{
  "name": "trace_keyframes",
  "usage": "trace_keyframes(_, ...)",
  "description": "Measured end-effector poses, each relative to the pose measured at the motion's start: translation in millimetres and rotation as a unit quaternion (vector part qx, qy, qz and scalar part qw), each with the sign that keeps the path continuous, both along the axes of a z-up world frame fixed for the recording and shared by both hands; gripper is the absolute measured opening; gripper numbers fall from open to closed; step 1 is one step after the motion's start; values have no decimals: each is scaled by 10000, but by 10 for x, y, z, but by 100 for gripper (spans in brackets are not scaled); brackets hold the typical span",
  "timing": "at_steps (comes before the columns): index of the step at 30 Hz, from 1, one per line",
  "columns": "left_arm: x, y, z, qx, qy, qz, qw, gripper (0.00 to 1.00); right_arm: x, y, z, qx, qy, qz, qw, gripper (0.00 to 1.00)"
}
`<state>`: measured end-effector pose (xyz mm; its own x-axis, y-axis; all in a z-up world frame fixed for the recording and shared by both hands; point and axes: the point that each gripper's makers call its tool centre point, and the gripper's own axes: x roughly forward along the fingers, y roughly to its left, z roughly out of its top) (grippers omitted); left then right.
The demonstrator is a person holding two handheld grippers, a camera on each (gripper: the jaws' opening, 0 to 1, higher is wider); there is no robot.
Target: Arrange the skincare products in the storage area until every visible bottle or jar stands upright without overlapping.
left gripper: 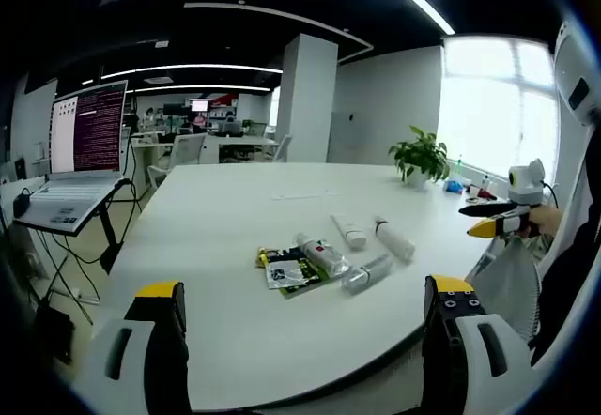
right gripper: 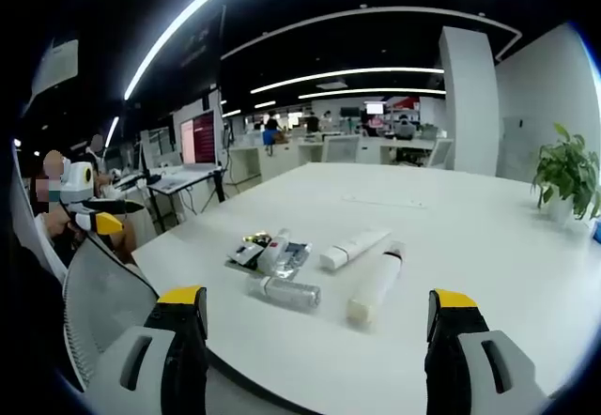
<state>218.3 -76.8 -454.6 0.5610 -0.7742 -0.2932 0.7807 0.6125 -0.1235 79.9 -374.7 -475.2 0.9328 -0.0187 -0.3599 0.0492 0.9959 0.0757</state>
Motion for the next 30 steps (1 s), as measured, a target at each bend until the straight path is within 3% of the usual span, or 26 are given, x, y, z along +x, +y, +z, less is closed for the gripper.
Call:
trace_keyframes(19, 42, -27, -35, -30, 124, 40, 9999, 99, 92, -45, 16, -111, 30, 101, 9999, 100)
trace_keyframes(30, 99, 27, 0, 23, 75, 139, 9999, 99, 410, -272, 95, -486, 157, 313, 9982, 100)
